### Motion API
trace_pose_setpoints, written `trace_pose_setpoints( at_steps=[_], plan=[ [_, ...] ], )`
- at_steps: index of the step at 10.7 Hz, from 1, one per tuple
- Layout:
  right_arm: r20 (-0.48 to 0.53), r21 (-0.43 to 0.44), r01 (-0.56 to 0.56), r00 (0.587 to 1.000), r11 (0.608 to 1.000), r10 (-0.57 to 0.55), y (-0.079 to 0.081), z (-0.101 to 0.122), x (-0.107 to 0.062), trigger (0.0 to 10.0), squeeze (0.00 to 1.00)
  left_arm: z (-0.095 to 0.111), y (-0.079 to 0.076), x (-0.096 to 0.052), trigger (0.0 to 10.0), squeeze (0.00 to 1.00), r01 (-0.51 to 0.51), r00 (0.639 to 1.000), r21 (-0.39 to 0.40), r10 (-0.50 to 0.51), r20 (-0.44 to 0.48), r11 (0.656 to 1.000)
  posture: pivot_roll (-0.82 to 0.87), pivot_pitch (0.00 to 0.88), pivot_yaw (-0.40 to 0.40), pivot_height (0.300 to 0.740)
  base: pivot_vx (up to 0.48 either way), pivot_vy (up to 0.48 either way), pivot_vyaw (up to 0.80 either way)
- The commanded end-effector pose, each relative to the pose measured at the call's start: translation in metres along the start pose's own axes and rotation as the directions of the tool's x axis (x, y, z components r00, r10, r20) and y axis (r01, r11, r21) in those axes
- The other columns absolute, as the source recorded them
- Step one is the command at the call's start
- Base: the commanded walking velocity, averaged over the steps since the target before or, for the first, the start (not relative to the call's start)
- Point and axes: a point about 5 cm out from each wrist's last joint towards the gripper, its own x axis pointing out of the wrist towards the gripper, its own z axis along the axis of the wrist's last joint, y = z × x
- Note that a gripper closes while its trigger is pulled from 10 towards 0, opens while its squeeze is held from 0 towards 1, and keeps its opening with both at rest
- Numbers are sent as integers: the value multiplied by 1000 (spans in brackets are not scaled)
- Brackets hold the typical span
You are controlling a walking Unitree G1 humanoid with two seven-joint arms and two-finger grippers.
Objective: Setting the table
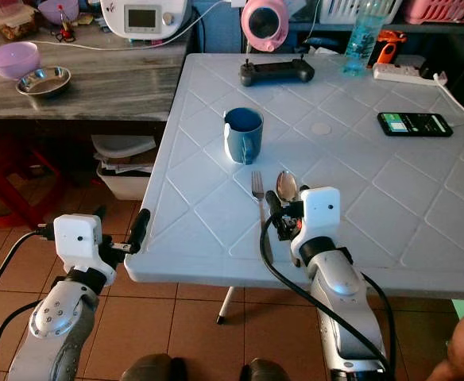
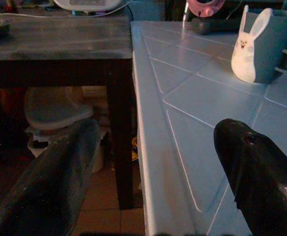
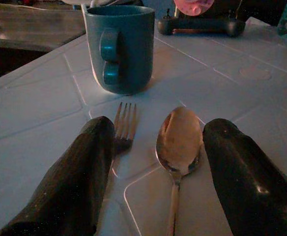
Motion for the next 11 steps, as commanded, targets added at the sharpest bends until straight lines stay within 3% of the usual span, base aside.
trace_pose_setpoints(
  at_steps=[1,2,5,8,9,10,11],
  plan=[
    [-18,-3,-1,1000,1000,1,1,0,10,10000,0,3,1,0,10000,0,-6,1000,16,6,3,1000,0,106,44,740,0,0,800],
    [-36,-2,6,999,1000,-6,3,1,22,10000,0,4,0,-1,10000,0,-3,1000,15,3,-1,1000,0,106,45,740,0,0,0],
    [-48,13,20,999,1000,-20,1,-3,21,10000,0,3,0,-1,10000,0,2,1000,15,-2,-5,1000,-2,108,46,740,0,0,0],
    [-121,-3,3,993,1000,-4,2,-12,23,10000,0,3,-1,-1,10000,0,7,1000,9,-7,-7,1000,-3,115,43,740,0,0,0],
    [-149,5,-8,989,1000,9,3,-15,25,2314,0,3,-2,-2,10000,0,7,1000,8,-7,-8,1000,-1,118,41,740,0,0,0],
    [-180,9,-24,983,1000,25,4,-19,27,1098,0,3,-2,-3,10000,0,6,1000,7,-6,-10,1000,1,121,38,740,0,0,0],
    [-185,8,-27,982,1000,28,4,-19,27,1098,0,3,-2,-3,10000,0,5,1000,7,-5,-10,1000,0,121,37,740,0,0,0]
  ],
)
